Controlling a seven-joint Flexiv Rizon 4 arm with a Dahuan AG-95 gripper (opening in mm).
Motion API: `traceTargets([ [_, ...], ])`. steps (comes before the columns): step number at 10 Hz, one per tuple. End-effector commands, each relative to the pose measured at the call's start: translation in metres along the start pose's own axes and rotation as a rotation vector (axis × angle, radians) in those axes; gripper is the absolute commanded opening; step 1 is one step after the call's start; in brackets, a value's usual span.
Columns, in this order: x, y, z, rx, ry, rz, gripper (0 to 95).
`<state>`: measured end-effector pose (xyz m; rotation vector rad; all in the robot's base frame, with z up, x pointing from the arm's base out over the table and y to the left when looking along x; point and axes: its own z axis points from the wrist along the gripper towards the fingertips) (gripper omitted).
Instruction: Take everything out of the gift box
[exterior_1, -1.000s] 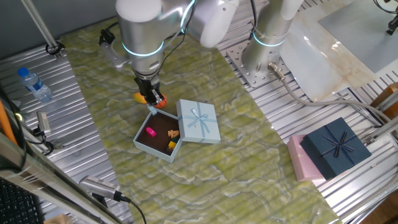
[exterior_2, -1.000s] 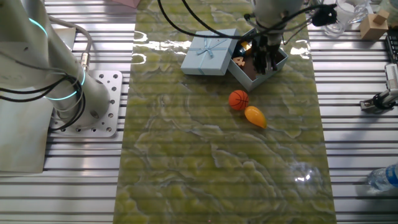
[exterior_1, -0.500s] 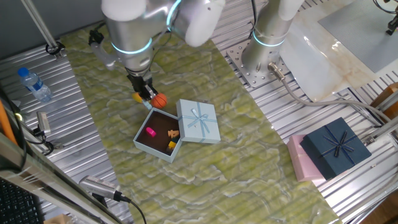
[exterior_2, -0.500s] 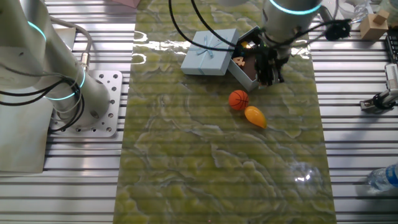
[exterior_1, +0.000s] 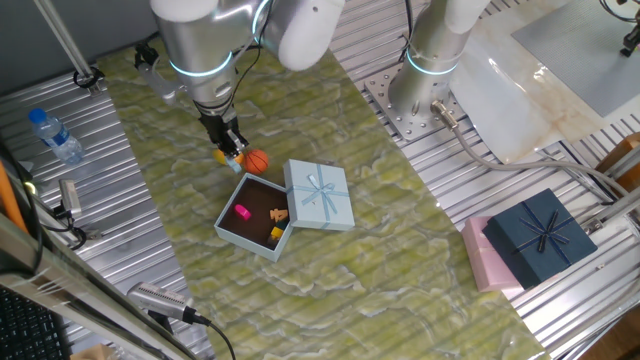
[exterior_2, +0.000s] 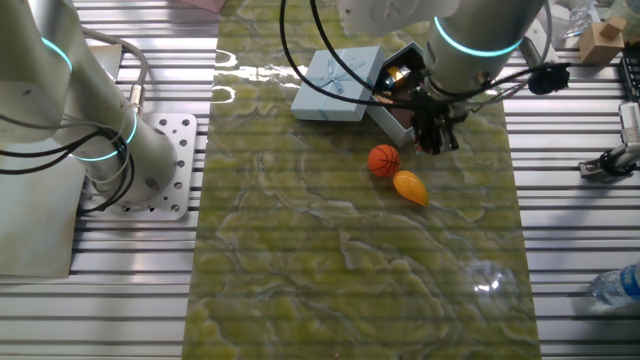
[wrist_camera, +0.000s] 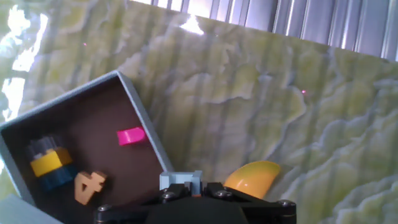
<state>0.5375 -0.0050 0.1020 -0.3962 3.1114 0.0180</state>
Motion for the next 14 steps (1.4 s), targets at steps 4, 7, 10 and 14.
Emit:
traceTargets([
  [4, -0.005, 0.005, 0.009, -0.009, -0.014, 0.013, 0.0],
  [7, -0.004, 0.003, 0.012, -0.008, -0.013, 0.008, 0.0],
  [10, -0.004, 0.002, 0.012, -0.009, -0.015, -0.015, 19.0],
  [14, -0.002, 0.004, 0.011, -0.014, -0.017, -0.008, 19.0],
])
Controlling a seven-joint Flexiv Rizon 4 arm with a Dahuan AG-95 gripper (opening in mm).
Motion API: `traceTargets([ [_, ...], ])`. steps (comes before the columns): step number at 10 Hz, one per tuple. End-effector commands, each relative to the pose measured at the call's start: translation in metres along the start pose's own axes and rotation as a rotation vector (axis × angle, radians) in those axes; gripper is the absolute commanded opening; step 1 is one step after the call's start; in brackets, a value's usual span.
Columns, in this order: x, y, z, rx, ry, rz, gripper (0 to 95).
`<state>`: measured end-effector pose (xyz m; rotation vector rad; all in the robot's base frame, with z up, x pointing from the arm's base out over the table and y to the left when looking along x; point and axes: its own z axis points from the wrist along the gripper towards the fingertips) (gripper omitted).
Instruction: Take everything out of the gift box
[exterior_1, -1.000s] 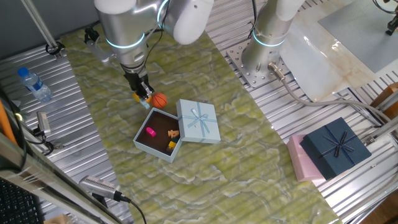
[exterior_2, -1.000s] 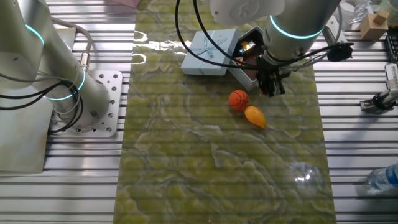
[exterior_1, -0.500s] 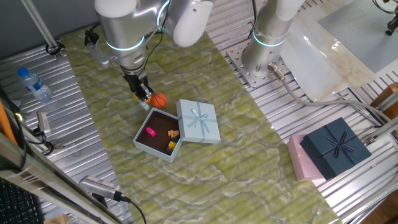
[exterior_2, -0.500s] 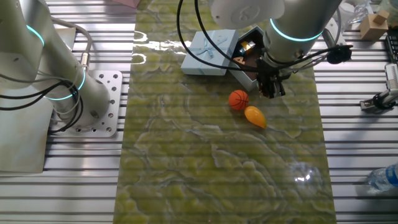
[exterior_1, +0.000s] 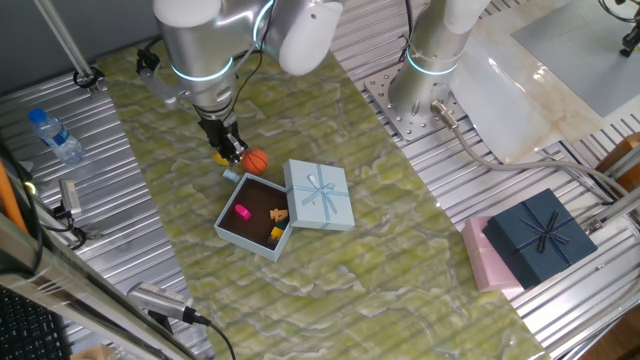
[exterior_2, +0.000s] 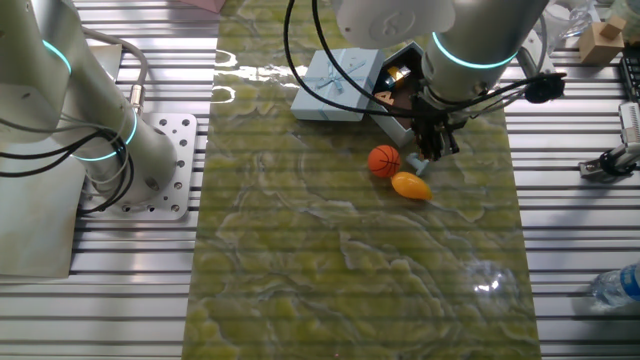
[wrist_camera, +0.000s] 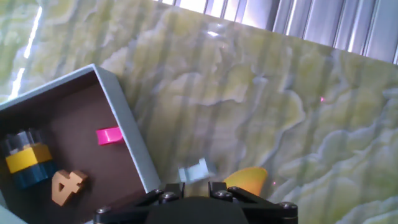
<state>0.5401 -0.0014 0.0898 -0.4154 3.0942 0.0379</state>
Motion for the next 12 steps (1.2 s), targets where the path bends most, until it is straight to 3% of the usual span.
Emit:
traceTargets([
  [1, 0.001, 0.008, -0.007, 0.006, 0.001, 0.01, 19.0],
  [3, -0.005, 0.027, -0.021, 0.012, 0.007, 0.034, 19.0],
  [5, -0.007, 0.042, -0.027, -0.019, -0.009, 0.062, 19.0],
  [8, -0.013, 0.063, -0.021, -0.035, -0.021, 0.109, 19.0],
  [12, -0.015, 0.097, -0.01, -0.029, -0.046, 0.181, 19.0],
])
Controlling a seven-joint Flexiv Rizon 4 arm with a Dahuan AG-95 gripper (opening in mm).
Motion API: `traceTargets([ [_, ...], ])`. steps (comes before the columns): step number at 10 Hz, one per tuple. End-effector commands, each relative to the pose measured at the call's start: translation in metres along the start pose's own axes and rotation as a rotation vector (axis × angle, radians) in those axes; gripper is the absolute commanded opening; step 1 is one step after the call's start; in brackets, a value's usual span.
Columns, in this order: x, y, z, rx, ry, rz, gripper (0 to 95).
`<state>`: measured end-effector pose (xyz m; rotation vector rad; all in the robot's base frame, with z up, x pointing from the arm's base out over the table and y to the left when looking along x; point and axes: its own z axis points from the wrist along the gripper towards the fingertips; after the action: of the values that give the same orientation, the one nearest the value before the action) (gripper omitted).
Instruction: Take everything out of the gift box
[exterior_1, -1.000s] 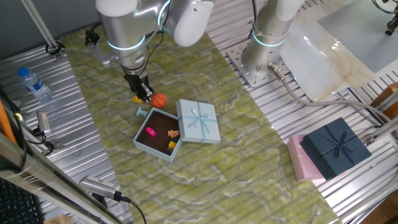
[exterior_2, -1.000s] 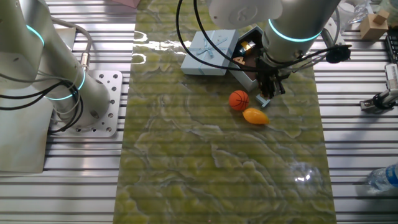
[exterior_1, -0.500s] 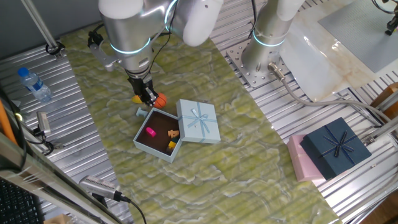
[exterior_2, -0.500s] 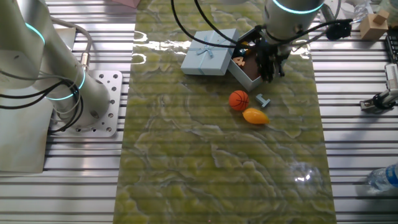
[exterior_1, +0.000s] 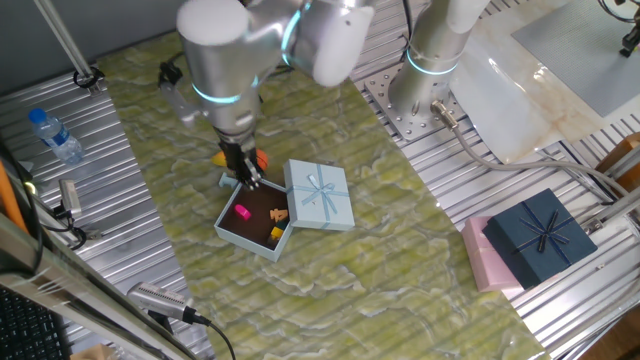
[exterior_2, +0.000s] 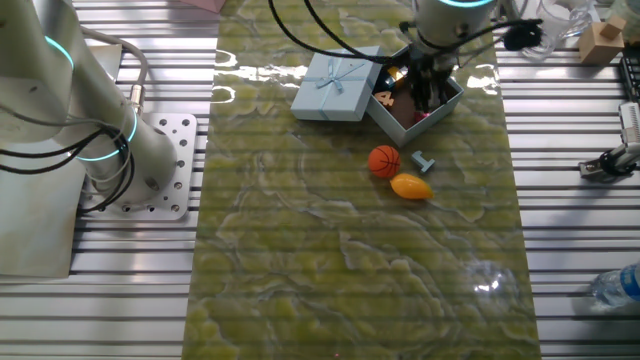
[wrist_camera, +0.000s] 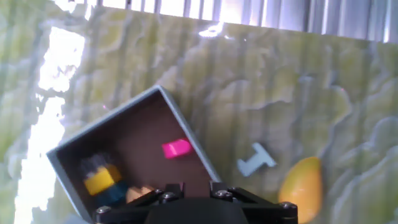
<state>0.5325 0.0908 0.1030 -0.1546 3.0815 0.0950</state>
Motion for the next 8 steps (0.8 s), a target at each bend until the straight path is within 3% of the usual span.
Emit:
traceTargets([
  [1, 0.005, 0.013, 0.005, 0.002, -0.01, 0.027, 19.0],
  [3, 0.008, 0.025, 0.009, 0.002, -0.027, 0.05, 19.0],
  [5, 0.011, 0.032, 0.016, -0.012, -0.026, 0.052, 19.0],
  [8, 0.011, 0.044, 0.042, -0.009, -0.03, 0.071, 19.0],
])
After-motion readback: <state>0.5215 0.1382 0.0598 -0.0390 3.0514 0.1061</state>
